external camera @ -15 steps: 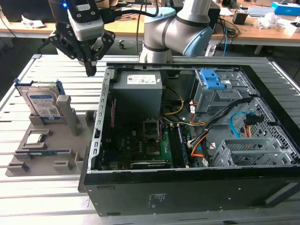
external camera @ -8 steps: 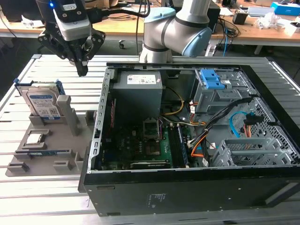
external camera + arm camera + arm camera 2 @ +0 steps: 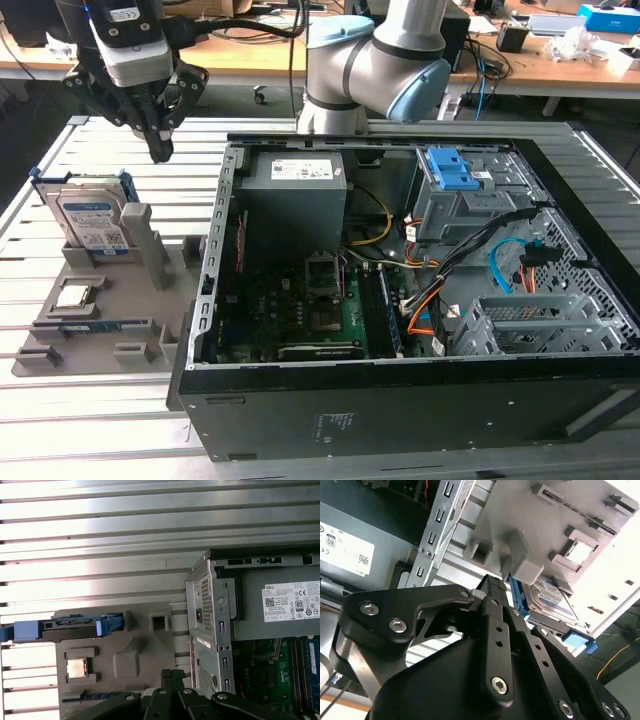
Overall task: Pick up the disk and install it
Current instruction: 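Reach for the disk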
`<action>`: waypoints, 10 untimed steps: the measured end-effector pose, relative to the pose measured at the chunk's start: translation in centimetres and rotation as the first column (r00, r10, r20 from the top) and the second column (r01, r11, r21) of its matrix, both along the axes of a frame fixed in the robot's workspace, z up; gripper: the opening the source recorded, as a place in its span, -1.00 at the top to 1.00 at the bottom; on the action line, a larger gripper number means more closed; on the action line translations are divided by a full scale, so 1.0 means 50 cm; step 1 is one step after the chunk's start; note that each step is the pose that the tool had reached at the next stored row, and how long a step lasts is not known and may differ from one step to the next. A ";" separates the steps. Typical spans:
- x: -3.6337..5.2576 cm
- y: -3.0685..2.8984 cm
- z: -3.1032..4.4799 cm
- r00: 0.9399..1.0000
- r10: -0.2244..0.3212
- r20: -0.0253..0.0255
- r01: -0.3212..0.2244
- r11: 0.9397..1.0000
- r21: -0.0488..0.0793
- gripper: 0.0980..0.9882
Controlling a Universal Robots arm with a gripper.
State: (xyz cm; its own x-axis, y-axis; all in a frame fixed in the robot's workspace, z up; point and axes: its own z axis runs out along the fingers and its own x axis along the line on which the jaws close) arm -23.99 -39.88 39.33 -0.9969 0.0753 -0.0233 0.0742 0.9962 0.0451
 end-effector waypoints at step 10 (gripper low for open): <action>-0.054 0.000 0.000 1.000 0.000 0.000 0.000 1.000 0.000 0.98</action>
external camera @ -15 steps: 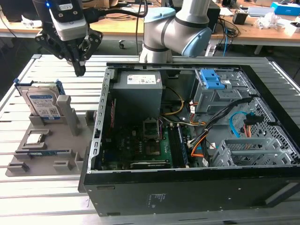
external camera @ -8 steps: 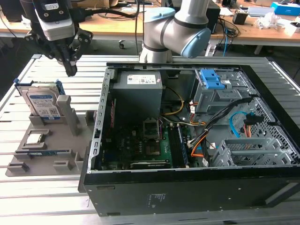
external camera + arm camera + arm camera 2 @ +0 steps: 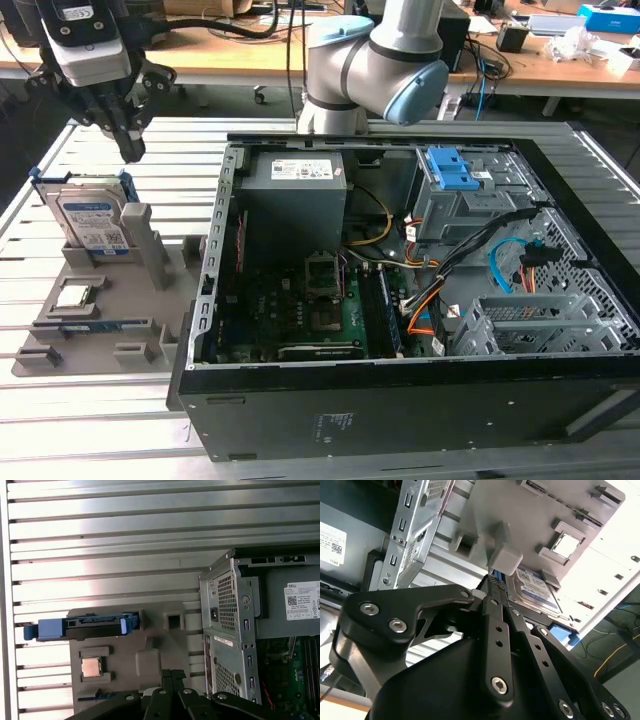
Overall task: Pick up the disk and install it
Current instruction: 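Reach for the disk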
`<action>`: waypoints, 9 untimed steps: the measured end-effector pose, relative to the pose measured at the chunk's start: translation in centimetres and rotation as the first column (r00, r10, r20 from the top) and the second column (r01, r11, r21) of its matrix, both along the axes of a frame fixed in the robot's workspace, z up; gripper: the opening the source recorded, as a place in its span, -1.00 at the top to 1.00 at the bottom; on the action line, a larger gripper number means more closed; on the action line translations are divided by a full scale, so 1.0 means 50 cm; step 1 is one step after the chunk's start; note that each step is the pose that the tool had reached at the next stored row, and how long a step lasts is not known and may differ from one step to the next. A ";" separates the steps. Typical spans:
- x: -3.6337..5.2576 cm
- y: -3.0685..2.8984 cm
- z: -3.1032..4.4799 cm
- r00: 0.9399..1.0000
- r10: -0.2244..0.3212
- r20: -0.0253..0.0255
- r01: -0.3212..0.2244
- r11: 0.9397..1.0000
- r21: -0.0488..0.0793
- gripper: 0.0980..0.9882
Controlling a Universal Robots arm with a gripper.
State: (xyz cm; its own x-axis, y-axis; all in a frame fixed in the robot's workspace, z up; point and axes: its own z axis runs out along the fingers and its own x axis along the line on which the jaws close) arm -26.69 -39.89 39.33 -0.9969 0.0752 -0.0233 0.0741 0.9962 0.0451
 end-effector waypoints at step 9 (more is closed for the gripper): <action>-0.041 0.000 0.000 1.000 0.000 0.000 0.000 1.000 0.000 0.98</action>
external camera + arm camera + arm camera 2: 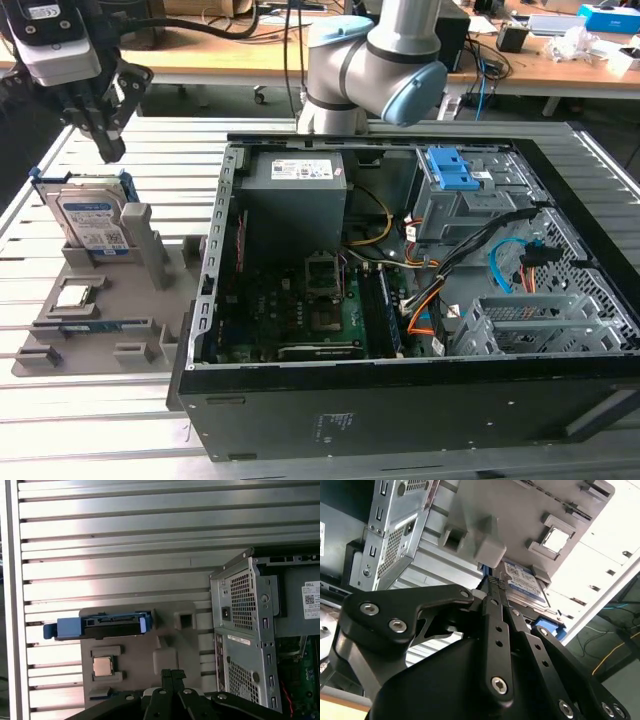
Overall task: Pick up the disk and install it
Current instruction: 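Reach for the disk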
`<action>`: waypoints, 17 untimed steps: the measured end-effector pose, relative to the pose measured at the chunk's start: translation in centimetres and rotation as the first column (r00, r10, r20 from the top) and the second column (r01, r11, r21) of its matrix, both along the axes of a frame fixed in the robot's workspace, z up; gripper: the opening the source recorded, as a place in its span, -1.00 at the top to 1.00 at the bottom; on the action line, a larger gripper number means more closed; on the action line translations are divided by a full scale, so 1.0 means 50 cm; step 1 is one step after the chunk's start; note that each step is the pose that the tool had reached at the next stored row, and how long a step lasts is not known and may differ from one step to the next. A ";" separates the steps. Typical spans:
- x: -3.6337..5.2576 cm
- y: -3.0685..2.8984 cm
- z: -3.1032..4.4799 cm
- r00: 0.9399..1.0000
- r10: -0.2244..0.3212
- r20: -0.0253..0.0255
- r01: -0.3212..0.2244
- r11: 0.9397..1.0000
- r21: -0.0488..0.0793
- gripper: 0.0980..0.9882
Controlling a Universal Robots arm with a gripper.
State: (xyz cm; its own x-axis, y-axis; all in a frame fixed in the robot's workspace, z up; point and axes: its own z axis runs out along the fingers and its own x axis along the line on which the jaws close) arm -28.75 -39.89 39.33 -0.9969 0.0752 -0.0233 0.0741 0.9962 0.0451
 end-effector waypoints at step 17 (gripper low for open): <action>-0.072 0.000 0.000 1.000 0.000 0.000 0.000 1.000 0.000 0.98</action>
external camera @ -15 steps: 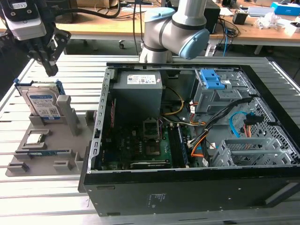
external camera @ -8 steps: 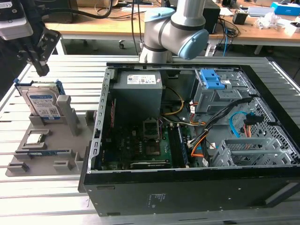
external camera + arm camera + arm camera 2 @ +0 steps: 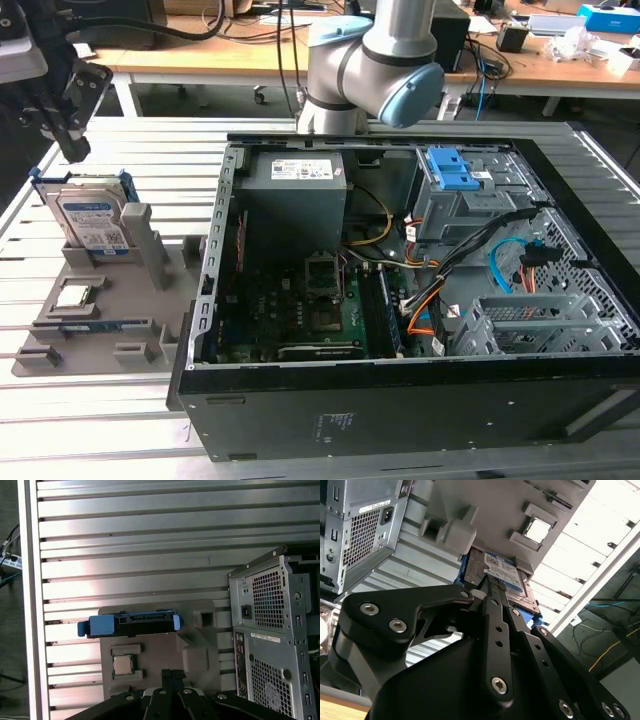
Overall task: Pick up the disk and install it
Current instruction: 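Reach for the disk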
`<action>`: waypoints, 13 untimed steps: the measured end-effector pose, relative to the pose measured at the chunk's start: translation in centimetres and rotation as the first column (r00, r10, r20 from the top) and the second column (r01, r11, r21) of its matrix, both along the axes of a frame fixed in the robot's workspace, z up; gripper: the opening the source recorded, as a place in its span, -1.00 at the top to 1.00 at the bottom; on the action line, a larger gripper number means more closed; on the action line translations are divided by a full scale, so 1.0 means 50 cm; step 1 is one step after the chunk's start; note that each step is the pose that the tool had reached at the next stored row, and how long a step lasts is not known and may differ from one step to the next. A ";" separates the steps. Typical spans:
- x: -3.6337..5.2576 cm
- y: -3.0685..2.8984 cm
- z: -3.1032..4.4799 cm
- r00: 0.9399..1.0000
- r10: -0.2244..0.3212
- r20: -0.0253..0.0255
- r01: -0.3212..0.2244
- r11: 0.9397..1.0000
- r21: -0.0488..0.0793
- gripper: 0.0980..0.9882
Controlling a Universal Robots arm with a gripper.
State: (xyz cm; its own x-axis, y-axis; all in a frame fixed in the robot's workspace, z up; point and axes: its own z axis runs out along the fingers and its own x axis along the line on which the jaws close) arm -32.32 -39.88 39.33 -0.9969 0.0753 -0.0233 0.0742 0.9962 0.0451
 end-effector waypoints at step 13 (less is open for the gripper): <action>-0.068 0.000 0.000 1.000 0.000 0.000 0.000 1.000 0.000 0.98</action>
State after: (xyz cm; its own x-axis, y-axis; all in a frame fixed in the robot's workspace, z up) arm -35.72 -39.89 39.33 -0.9969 0.0753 -0.0233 0.0742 0.9962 0.0450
